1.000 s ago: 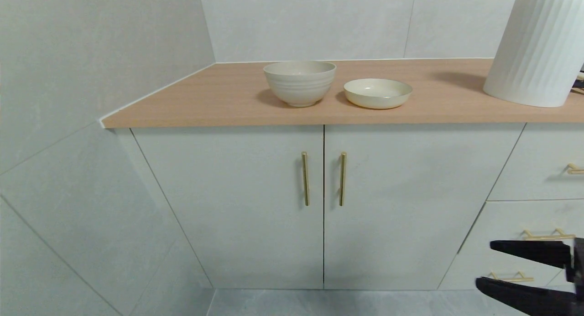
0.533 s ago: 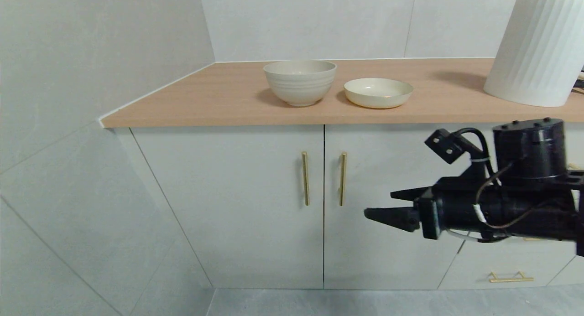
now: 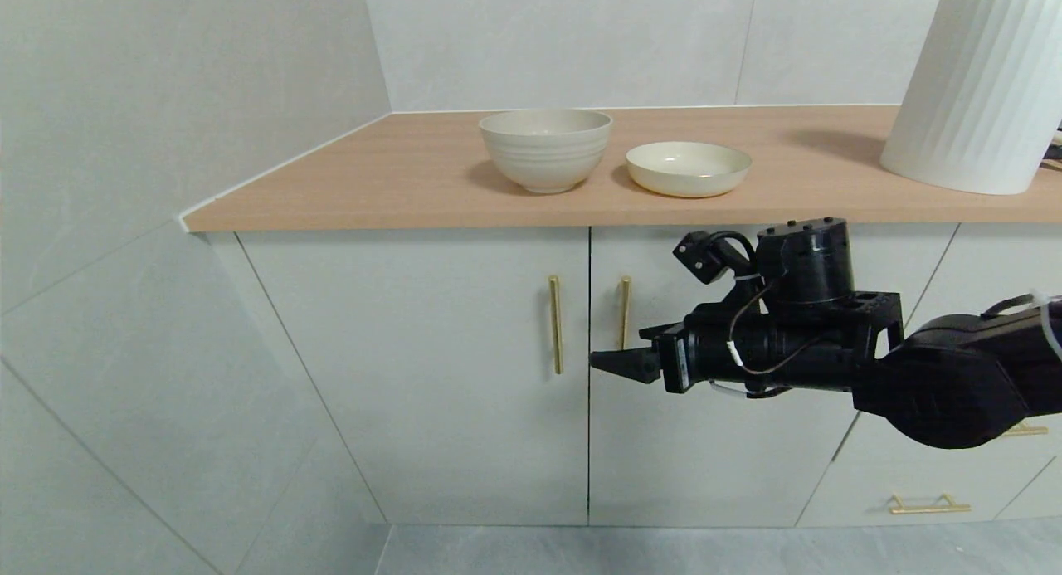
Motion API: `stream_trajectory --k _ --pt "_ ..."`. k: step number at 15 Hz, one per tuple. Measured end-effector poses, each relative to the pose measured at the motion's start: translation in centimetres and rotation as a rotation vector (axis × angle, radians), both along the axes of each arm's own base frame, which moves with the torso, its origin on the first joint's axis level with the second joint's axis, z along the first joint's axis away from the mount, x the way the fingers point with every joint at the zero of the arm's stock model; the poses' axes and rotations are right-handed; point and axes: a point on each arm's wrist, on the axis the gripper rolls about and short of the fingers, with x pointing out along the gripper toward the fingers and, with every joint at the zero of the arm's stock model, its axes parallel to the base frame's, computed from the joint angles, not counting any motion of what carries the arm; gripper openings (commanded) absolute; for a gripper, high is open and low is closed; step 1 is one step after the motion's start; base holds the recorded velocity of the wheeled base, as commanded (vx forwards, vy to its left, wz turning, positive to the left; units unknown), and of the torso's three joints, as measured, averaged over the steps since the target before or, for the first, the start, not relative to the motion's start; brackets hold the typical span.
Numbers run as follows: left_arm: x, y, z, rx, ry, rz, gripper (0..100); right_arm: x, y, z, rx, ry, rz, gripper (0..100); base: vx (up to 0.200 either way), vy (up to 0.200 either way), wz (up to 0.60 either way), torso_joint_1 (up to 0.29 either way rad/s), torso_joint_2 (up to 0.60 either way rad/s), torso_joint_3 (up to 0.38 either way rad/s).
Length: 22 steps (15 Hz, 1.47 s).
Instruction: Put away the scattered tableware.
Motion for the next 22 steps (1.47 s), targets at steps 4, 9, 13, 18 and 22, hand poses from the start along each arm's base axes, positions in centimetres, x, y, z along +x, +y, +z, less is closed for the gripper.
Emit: stream_trajectory --k 4,9,13,18,22 --pt "0.0 0.0 0.0 0.000 0.000 0.000 100 1.3 0.5 -0.9 0.009 -0.042 -0.049 100 0.000 0.000 0.00 0.000 0.00 0.000" --pt "0.0 0.0 0.0 0.000 0.000 0.000 100 2.9 1.1 -2.7 0.050 -0.058 -0.108 100 0.000 0.000 0.00 0.000 0.00 0.000" --pt "0.0 0.0 0.0 -0.001 0.000 0.000 100 3.3 1.4 -2.8 0.089 -0.017 -0.120 100 0.000 0.000 0.00 0.000 0.00 0.000" --pt "0.0 0.0 0.0 -0.001 0.000 0.001 100 3.7 1.7 -2.6 0.138 0.022 -0.128 100 0.000 0.000 0.00 0.000 0.00 0.000" --pt "0.0 0.0 0.0 -0.001 0.000 0.000 100 3.4 2.5 -2.5 0.158 0.008 -0.110 100 0.000 0.000 0.00 0.000 0.00 0.000"
